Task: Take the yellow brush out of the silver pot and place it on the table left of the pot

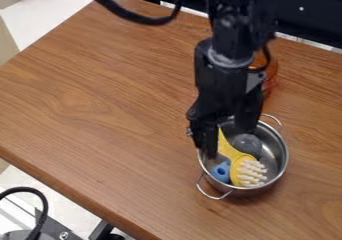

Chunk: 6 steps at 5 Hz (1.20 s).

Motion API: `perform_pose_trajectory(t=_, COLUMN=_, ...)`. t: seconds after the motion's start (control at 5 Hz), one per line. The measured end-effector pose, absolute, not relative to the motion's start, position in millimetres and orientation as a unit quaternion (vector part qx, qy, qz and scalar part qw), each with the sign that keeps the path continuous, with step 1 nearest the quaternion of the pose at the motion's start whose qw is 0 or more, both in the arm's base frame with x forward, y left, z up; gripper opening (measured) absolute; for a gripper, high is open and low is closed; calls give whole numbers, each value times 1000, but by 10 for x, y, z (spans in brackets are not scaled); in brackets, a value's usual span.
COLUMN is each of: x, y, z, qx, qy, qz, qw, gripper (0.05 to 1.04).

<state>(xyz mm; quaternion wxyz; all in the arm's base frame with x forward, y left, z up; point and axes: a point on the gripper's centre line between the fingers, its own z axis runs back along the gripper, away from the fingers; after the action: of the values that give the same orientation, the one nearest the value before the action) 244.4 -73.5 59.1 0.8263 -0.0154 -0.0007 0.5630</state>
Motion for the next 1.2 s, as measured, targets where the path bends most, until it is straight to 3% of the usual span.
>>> perform_pose_trajectory(t=1.2, x=2448, y=-816, z=418, qx=-20, qy=-20, qz=554, qw=832, gripper=999)
